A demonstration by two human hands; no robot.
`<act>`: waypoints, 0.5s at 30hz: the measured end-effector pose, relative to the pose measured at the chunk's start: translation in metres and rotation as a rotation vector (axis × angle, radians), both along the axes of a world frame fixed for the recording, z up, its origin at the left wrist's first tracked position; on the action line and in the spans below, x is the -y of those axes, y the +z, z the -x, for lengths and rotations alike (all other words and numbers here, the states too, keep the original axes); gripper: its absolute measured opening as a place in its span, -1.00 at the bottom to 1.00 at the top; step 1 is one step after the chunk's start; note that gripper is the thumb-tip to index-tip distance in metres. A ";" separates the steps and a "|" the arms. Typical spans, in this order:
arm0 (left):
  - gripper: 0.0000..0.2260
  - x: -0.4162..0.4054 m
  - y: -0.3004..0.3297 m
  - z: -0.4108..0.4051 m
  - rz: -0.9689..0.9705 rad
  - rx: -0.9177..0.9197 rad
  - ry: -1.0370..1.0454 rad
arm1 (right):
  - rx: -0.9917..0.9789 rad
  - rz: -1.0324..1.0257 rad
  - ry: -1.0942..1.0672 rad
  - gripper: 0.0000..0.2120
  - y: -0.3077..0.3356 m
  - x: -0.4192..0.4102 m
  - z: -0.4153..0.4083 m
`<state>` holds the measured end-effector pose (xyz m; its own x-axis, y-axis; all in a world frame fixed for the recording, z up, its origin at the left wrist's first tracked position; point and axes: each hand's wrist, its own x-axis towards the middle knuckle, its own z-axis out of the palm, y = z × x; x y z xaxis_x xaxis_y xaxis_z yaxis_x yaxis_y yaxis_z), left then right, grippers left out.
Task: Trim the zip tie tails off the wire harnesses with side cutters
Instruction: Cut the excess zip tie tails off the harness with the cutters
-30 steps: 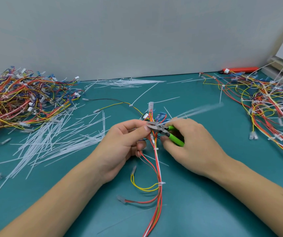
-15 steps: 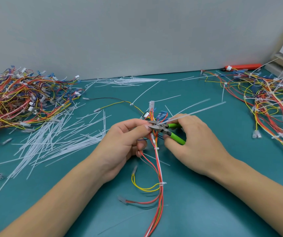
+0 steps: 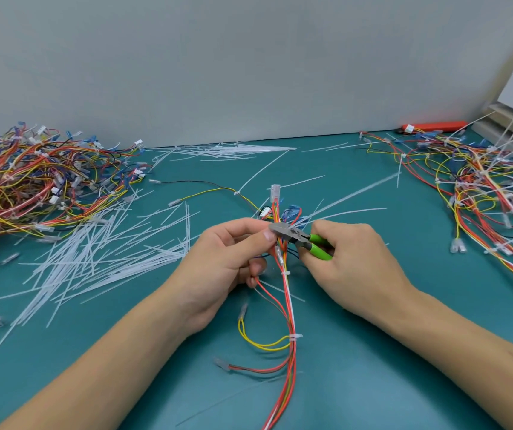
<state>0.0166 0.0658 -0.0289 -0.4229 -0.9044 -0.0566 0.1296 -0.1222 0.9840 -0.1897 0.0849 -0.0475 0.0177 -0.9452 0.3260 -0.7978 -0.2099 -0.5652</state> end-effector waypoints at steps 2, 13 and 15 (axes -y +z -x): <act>-0.92 0.000 0.000 0.000 -0.001 -0.005 0.001 | -0.001 -0.001 0.030 -0.83 0.002 0.001 -0.001; -0.83 0.004 -0.003 0.000 -0.024 -0.028 0.026 | 0.008 -0.025 0.066 -0.74 0.005 0.002 0.000; -0.80 0.004 -0.002 0.000 -0.026 -0.033 0.029 | 0.000 -0.030 0.057 -0.72 0.005 0.002 0.001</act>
